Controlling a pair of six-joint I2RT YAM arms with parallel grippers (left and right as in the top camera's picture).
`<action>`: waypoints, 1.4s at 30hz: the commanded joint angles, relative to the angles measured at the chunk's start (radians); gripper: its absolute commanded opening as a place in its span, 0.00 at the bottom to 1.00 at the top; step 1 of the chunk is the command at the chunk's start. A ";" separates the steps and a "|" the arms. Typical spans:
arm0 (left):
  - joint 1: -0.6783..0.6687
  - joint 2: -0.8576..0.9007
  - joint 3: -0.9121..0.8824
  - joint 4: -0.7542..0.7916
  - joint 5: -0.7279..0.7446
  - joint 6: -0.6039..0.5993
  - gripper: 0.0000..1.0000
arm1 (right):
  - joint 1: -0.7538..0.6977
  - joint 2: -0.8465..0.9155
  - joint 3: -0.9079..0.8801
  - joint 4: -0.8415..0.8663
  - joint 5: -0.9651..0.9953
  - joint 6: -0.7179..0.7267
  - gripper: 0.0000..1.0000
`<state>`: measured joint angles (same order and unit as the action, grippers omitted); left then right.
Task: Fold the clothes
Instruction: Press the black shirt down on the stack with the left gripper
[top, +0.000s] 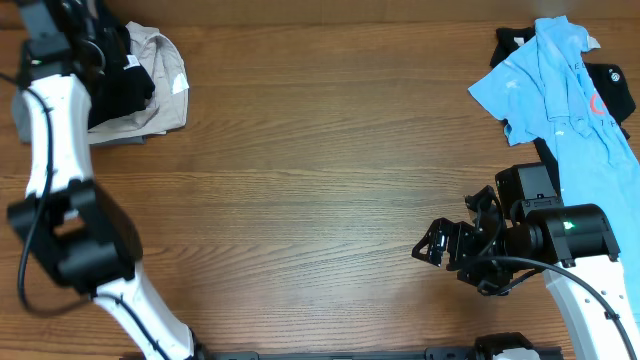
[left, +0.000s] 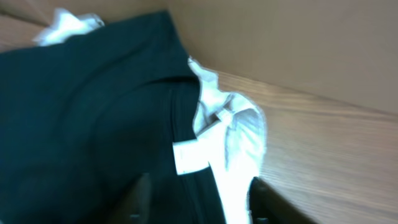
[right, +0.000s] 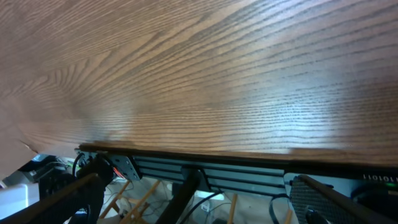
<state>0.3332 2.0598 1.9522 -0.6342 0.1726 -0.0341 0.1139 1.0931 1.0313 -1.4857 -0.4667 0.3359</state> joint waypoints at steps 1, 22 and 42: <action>-0.009 -0.085 0.015 -0.093 0.012 -0.050 0.66 | 0.005 -0.002 0.000 0.008 0.003 -0.006 1.00; -0.089 -0.034 -0.281 -0.265 -0.222 -0.050 0.66 | 0.005 -0.002 0.000 -0.005 0.003 -0.083 1.00; -0.103 0.103 -0.308 -0.084 -0.257 0.087 0.68 | 0.005 -0.002 0.000 0.019 0.029 -0.082 1.00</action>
<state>0.2417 2.1117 1.6512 -0.7147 -0.0978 0.0296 0.1139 1.0931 1.0309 -1.4727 -0.4446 0.2611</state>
